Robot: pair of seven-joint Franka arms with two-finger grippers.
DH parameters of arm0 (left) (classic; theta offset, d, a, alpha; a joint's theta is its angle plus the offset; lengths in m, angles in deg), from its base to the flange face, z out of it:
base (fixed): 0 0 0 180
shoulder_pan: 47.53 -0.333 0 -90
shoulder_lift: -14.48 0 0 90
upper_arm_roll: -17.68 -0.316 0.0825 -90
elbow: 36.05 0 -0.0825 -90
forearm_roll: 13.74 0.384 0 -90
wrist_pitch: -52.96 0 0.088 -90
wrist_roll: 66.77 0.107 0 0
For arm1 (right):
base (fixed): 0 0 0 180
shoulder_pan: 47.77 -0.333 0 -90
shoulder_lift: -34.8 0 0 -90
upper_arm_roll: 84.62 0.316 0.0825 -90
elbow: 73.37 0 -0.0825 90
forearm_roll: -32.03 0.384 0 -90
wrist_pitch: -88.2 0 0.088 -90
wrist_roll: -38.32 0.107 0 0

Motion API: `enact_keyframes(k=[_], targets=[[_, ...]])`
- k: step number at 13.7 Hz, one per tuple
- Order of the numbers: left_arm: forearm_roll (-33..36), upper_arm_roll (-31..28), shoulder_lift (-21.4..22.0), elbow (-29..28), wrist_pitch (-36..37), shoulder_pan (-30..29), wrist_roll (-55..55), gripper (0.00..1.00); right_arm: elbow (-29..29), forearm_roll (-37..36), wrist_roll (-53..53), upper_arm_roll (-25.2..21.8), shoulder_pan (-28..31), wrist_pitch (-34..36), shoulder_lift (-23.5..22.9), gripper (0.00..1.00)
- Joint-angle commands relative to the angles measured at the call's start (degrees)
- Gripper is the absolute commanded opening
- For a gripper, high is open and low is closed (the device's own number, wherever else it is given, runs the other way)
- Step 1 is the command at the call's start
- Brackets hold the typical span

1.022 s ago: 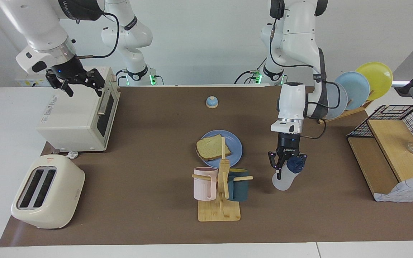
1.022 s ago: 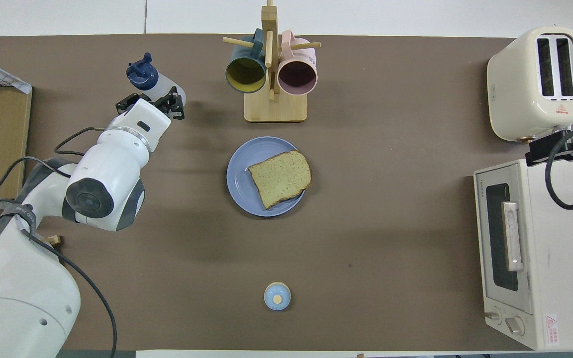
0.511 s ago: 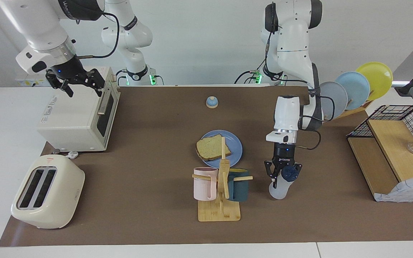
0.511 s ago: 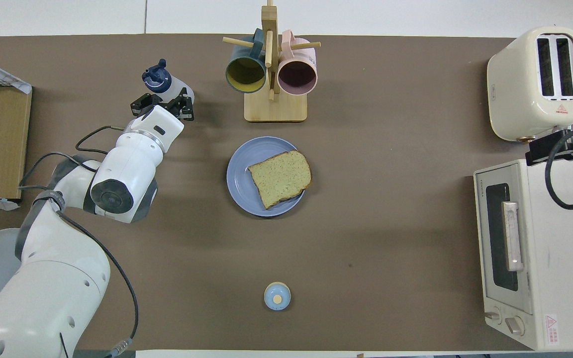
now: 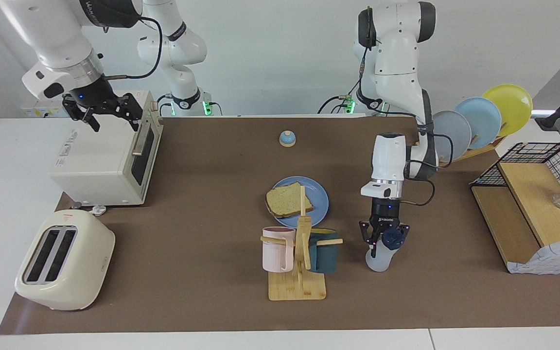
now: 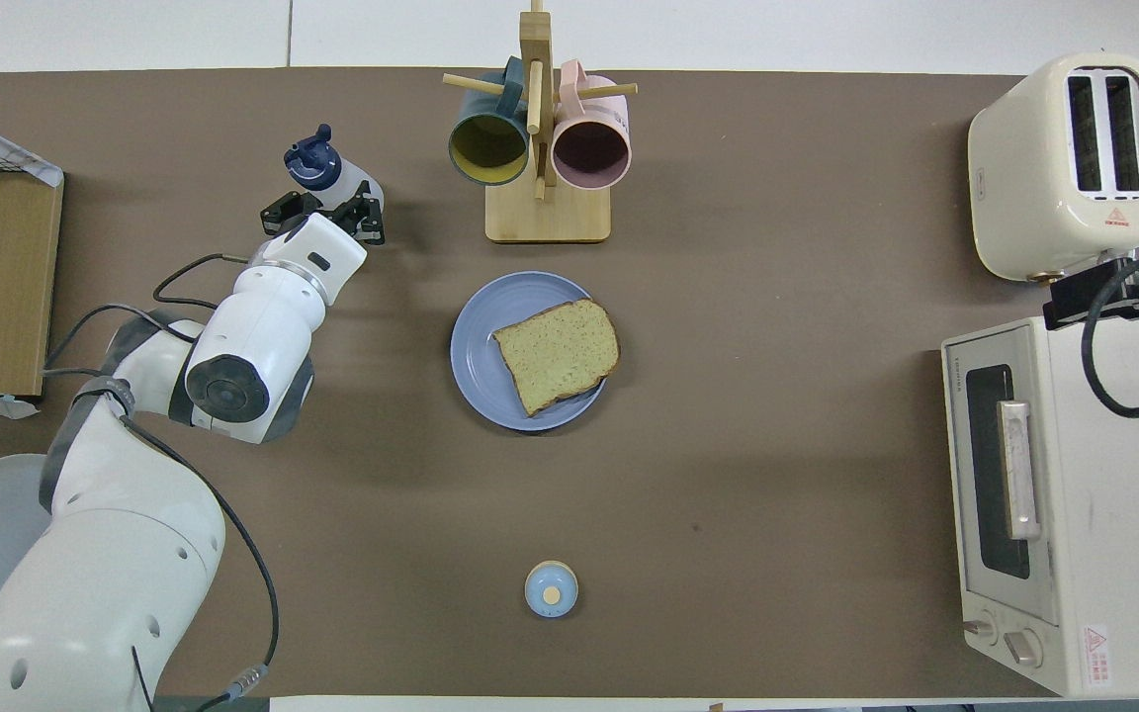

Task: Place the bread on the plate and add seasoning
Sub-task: 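Set the bottle down near the mug rack and open the left gripper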

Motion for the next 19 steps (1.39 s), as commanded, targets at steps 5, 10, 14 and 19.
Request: enact_keyframes(k=[5, 10, 14, 19], targets=[[0.05, -0.21, -0.94, 0.83, -1.12, -0.79, 1.27, 0.30, 0.68, -0.22, -1.33, 0.47, 0.37, -1.04, 0.52, 1.00], [0.05, -0.21, -0.94, 0.66, -1.03, -1.23, 1.27, 1.00, 0.68, -0.22, -1.33, 0.47, 0.37, -1.13, 0.52, 1.00], [0.05, -0.21, -0.94, 0.48, -1.03, -1.32, 1.18, 1.00, 0.68, -0.22, -1.33, 0.47, 0.37, -0.95, 0.52, 1.00], [0.05, -0.21, -0.68, -0.83, -1.12, -1.32, 0.75, 1.00, 0.68, -0.22, -1.33, 0.47, 0.45, -0.95, 0.52, 1.00]])
